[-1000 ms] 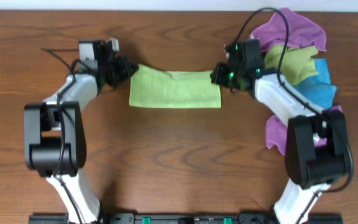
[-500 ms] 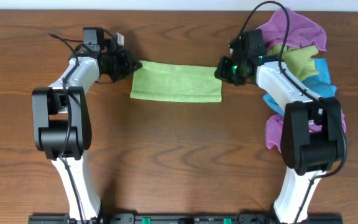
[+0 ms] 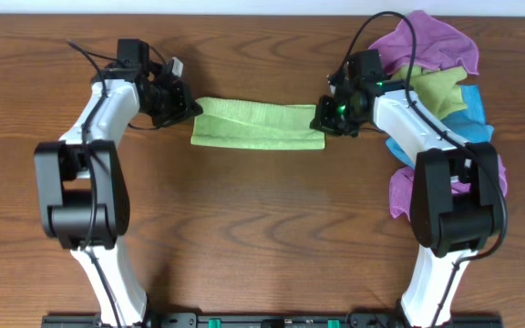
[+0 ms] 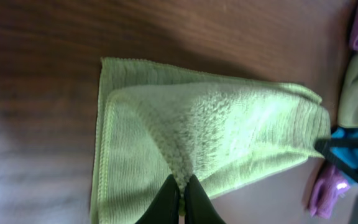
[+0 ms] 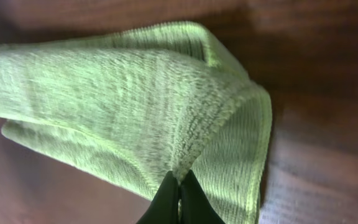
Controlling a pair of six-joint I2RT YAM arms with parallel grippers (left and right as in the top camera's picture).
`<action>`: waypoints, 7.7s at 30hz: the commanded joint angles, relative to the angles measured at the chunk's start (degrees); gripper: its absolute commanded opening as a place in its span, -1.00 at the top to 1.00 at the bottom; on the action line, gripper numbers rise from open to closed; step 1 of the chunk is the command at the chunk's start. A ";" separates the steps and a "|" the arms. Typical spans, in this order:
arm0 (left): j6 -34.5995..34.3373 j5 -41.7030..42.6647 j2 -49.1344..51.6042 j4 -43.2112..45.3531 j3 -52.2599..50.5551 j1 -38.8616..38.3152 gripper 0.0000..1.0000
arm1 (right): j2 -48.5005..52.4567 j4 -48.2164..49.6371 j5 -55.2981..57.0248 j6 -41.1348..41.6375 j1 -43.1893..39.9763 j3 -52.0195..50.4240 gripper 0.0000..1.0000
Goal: Fold the cloth
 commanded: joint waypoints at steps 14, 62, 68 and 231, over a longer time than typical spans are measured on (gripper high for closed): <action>5.60 -6.58 -1.81 -2.69 -3.89 0.00 0.88 | -3.63 -5.16 8.02 -2.54 1.84 0.94 0.96; 15.56 -31.65 -1.99 1.90 -2.12 -11.32 0.88 | -13.94 -4.13 21.68 -7.93 3.28 0.90 0.97; 14.97 -31.65 -1.99 4.52 -4.87 -11.32 0.88 | -13.94 -4.15 21.81 -7.93 3.28 0.87 0.97; 4.11 -20.00 -33.07 -10.49 -3.65 -2.82 0.88 | 1.62 1.18 26.69 -20.37 24.35 9.22 0.97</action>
